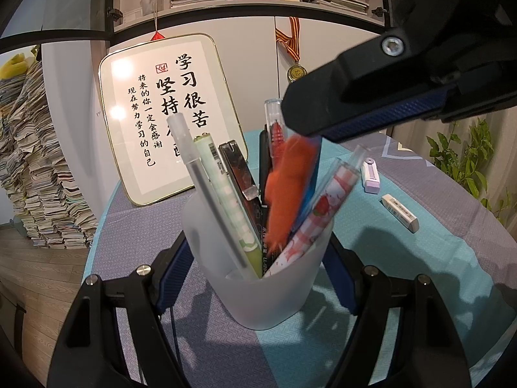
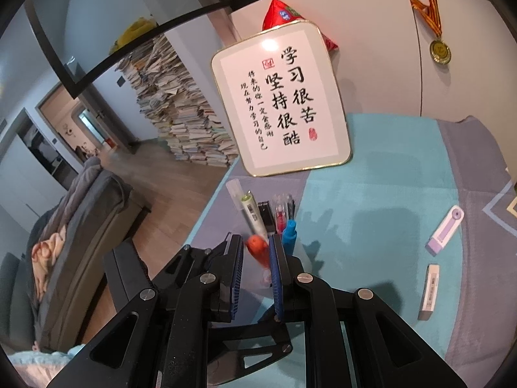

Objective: Organize stationery
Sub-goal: 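Insert the orange marker into the frosted cup and open the right gripper, then grasp the white rectangular eraser with the right gripper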

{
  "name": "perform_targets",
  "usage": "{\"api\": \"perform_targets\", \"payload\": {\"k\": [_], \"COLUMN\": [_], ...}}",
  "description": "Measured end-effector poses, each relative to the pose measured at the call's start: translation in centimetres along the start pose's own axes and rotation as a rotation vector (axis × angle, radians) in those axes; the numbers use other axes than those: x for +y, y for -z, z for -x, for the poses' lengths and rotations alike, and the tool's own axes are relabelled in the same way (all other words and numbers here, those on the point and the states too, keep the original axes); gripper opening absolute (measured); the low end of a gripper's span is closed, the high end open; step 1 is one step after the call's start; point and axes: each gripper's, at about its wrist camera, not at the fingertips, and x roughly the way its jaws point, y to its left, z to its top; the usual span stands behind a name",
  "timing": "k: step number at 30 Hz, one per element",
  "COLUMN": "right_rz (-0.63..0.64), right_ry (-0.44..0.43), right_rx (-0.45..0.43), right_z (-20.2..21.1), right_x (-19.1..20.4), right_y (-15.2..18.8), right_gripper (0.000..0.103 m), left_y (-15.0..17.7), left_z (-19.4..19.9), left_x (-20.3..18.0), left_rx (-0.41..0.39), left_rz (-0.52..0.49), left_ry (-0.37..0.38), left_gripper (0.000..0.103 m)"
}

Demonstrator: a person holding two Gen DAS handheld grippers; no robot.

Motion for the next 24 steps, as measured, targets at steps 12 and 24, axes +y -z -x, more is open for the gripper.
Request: {"api": "perform_targets", "payload": {"k": [12, 24], "right_rz": [-0.028, -0.147], "right_ry": [0.043, 0.348], "right_rx": [-0.044, -0.021], "right_z": [1.8, 3.6], "right_x": [-1.0, -7.9], "right_y": [0.3, 1.6], "right_gripper": [0.015, 0.037], "left_y": [0.0, 0.0], "left_z": [0.0, 0.0], "left_x": [0.0, 0.0], "left_rx": [0.0, 0.001], "left_rz": [0.0, 0.0], "left_ry": [0.0, 0.0], "left_gripper": [0.076, 0.076]}}
